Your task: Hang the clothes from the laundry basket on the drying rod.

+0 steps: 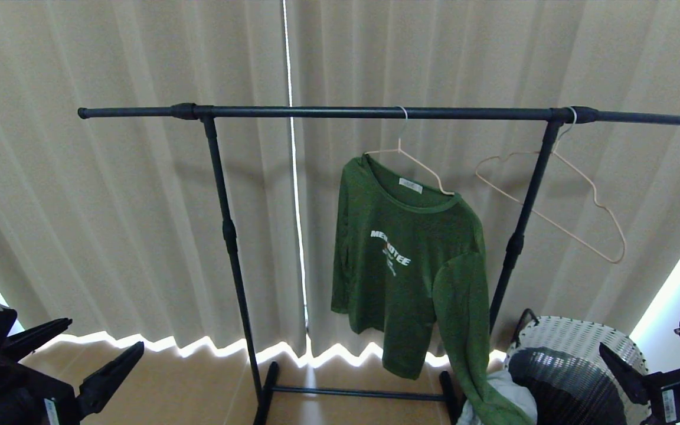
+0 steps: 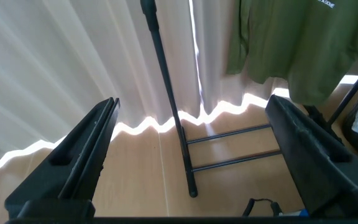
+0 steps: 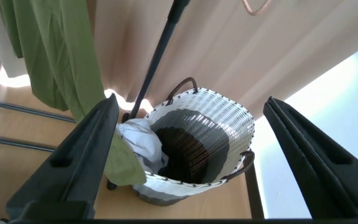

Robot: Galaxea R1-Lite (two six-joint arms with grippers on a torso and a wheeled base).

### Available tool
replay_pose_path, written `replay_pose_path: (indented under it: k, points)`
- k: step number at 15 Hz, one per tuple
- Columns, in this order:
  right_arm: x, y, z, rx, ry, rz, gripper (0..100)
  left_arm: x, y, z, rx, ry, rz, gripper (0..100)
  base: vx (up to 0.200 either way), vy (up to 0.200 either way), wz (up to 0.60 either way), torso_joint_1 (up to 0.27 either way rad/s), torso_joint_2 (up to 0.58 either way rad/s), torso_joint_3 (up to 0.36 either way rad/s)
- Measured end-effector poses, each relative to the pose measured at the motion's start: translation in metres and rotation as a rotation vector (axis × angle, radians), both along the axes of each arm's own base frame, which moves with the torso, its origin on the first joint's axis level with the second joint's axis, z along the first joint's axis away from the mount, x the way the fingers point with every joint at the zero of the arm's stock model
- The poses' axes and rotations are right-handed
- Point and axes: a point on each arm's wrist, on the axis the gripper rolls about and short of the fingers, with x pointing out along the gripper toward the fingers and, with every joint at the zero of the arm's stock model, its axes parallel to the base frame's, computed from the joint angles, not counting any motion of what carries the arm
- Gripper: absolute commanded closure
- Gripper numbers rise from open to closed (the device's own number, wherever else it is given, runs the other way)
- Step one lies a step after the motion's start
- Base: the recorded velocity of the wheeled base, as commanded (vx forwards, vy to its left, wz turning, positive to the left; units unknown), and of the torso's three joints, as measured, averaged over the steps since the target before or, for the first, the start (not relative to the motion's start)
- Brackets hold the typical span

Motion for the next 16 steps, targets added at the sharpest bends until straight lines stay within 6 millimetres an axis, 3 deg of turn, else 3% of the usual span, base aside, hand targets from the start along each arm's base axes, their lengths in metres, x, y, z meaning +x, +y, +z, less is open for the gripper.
replay_pose_path:
  k: [16]
  points:
    - [-0.0012, -0.0002, -0.0021, -0.004, 0.011, 0.001, 0, -0.0010, 0.0001, 0.0009, 0.000, -0.008, 0.000, 0, 0.000, 0.000, 0.00, -0.198, 0.44, 0.243]
